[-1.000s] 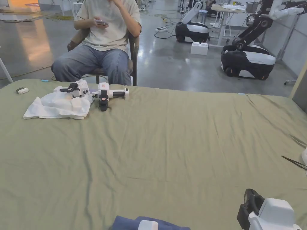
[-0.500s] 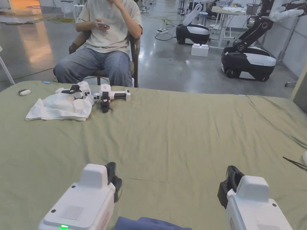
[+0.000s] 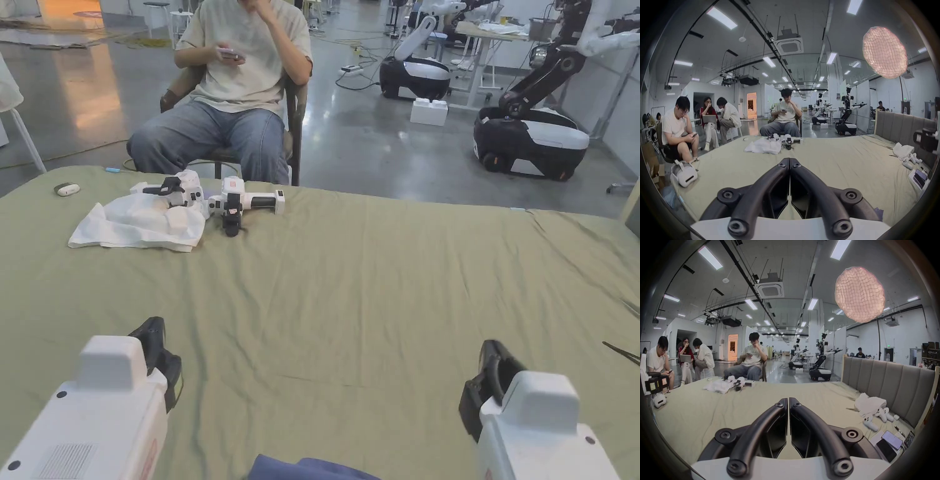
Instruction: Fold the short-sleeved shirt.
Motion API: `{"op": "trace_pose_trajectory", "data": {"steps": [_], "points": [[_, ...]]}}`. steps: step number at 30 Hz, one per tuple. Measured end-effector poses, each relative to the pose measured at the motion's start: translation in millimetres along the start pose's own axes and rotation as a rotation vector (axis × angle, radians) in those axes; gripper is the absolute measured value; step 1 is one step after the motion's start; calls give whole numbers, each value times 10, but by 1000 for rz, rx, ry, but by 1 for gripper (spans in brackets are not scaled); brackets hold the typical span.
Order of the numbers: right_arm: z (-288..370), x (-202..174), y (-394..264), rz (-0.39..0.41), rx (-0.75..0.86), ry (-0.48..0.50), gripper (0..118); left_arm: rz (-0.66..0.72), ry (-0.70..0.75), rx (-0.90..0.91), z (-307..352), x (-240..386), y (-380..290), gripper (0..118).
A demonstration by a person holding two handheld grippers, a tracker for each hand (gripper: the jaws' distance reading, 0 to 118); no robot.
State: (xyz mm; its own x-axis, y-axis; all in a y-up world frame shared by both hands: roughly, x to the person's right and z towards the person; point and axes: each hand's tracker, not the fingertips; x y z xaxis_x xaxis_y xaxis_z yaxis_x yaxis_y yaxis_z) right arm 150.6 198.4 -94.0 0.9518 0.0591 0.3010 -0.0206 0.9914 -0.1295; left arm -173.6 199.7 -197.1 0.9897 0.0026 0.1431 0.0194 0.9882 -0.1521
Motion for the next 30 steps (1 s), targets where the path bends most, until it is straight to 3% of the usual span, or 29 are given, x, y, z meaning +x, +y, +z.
{"op": "trace_pose_trajectory", "data": {"steps": [6, 9, 12, 16, 20, 24, 28, 30], "points": [[236, -407, -783, -2, -289, 192, 0, 1, 0, -99, 56, -156, -309, 1], [261, -592, -1206, -19, -397, 233, 0, 36, -8, -153, 94, -228, -457, 1], [215, -698, -1547, -26, -441, 238, 0, 62, -13, -192, 149, -267, -590, 1], [126, -690, -1850, -1, -462, 145, 0, 95, -53, -254, 205, -292, -725, 1], [89, -664, -1933, 63, -425, 118, 0, 157, -134, -352, 169, -342, -849, 3], [45, -668, -1950, 75, -424, 125, 0, 236, -216, -460, 25, -395, -963, 22], [13, -664, -1993, 67, -452, 127, 0, 343, -358, -596, -241, -427, -1103, 69], [-9, -643, -1980, 43, -468, 128, 0, 382, -436, -674, -385, -409, -1202, 72]]}}
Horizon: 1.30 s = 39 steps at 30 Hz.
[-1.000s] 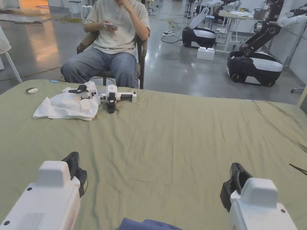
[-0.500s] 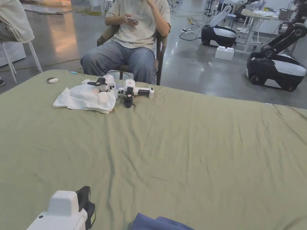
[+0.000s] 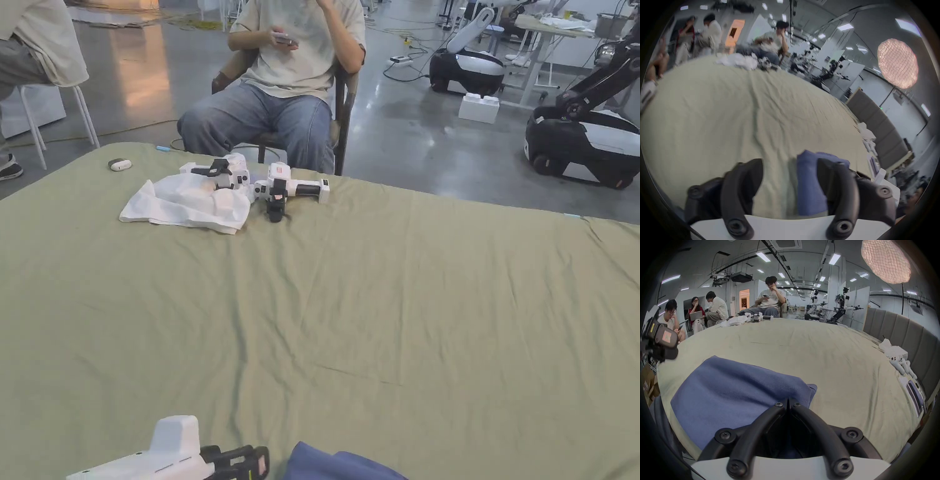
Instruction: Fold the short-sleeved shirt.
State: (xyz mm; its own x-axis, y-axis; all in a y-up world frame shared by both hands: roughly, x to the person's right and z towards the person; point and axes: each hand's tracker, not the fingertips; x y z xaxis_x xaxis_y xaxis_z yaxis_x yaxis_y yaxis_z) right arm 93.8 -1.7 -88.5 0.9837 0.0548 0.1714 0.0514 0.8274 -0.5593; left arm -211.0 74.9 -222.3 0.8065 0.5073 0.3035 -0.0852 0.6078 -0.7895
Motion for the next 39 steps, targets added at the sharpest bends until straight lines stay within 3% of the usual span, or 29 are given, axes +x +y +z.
{"op": "trace_pose_trajectory", "data": {"steps": [2, 8, 12, 15, 17, 19, 22, 29, 39], "points": [[13, 21, 31, -31, -10, 6, 0, 25, -94, -71, -162, -70, 16, 83], [28, 32, 33, -40, -12, 15, 0, 129, -228, -287, -725, -254, -78, 89], [25, 57, 30, -53, -16, 22, 0, 165, -393, -284, -866, -312, -125, 89], [29, 67, 28, -61, -12, 28, 0, 270, -465, -373, -1013, -341, -137, 80], [32, 69, 25, -61, -9, 29, 0, 254, -459, -362, -1046, -328, -165, 65], [30, 68, 23, -60, -7, 28, 0, 241, -440, -349, -1073, -336, -200, 39], [24, 68, 19, -59, -4, 31, 0, 318, -486, -327, -1057, -391, -276, 22], [41, 72, 11, -32, 14, 49, 0, 388, -543, -232, -831, -396, -435, 18], [267, 126, 584, -12, 140, 52, 0, 291, -502, -146, -147, -569, 114, 17]]}}
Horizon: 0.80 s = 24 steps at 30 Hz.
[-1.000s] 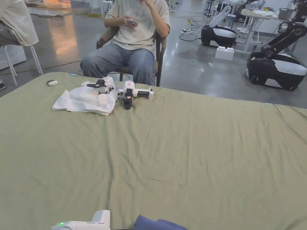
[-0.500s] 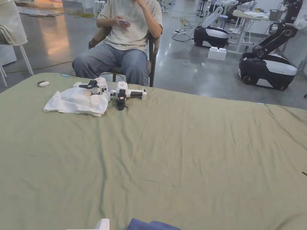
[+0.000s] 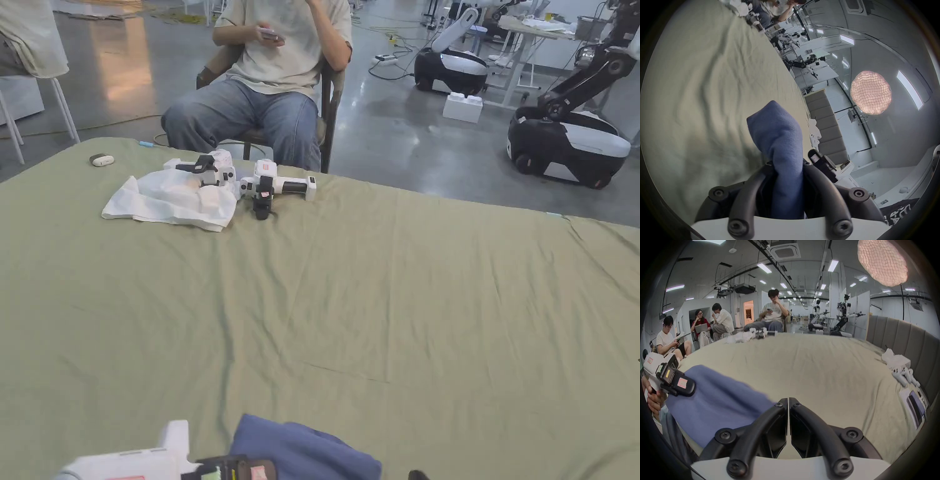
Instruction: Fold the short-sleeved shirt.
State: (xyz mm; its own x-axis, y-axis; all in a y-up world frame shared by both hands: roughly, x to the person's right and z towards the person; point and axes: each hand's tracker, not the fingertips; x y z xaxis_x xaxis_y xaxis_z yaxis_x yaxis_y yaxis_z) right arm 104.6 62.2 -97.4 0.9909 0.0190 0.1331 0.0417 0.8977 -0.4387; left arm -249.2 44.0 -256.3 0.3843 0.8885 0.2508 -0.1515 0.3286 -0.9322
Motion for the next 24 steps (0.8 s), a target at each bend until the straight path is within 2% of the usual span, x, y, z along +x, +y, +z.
{"op": "trace_pose_trajectory", "data": {"steps": [8, 17, 24], "points": [[-27, 401, 703, -16, 114, -64, 0, -69, 129, 47, 1094, 11, 659, 17], [10, 890, 1096, -39, 167, -163, 0, -79, 282, 112, 2216, 96, 1159, 17], [19, 1003, 1059, -62, 152, -193, 0, -23, 509, 121, 2405, -56, 1221, 18]]}}
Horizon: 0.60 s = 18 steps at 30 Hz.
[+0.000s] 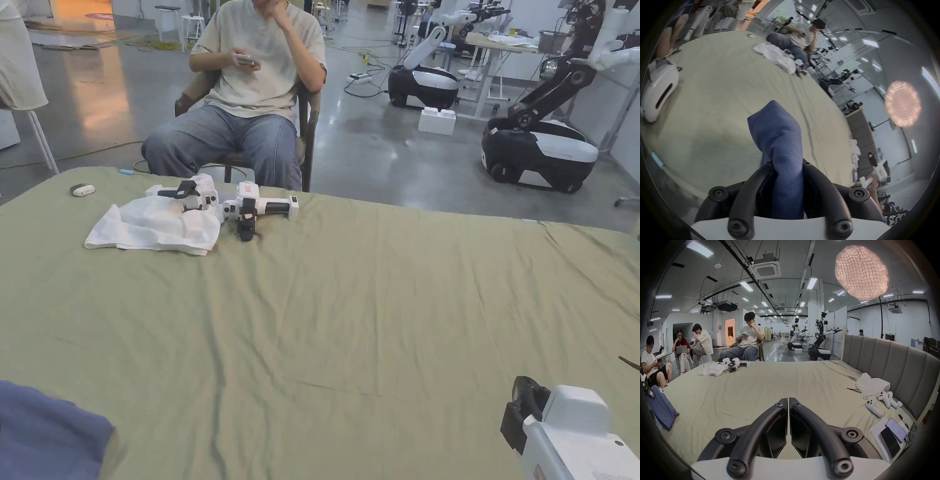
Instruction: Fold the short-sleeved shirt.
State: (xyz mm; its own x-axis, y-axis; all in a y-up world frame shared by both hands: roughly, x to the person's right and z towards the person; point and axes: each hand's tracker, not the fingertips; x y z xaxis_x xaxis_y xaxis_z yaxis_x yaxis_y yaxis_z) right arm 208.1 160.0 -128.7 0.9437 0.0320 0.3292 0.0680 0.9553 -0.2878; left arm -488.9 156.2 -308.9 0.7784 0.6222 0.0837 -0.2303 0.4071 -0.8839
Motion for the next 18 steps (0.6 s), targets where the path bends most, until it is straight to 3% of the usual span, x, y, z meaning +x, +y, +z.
{"op": "trace_pose_trajectory", "data": {"steps": [3, 7, 14, 18], "points": [[-5, -9, -53, 0, -17, 3, 0, -42, 100, -7, -46, 72, -40, 25], [-21, -18, -92, 5, -33, 9, 0, -82, 233, 20, 61, 116, 3, 71], [-66, -1, -83, 4, -38, 15, 0, -198, 484, 195, 403, 328, 74, 73], [-97, 1, -74, -2, -33, 21, 0, -214, 417, 267, 356, 544, -49, 72]]}}
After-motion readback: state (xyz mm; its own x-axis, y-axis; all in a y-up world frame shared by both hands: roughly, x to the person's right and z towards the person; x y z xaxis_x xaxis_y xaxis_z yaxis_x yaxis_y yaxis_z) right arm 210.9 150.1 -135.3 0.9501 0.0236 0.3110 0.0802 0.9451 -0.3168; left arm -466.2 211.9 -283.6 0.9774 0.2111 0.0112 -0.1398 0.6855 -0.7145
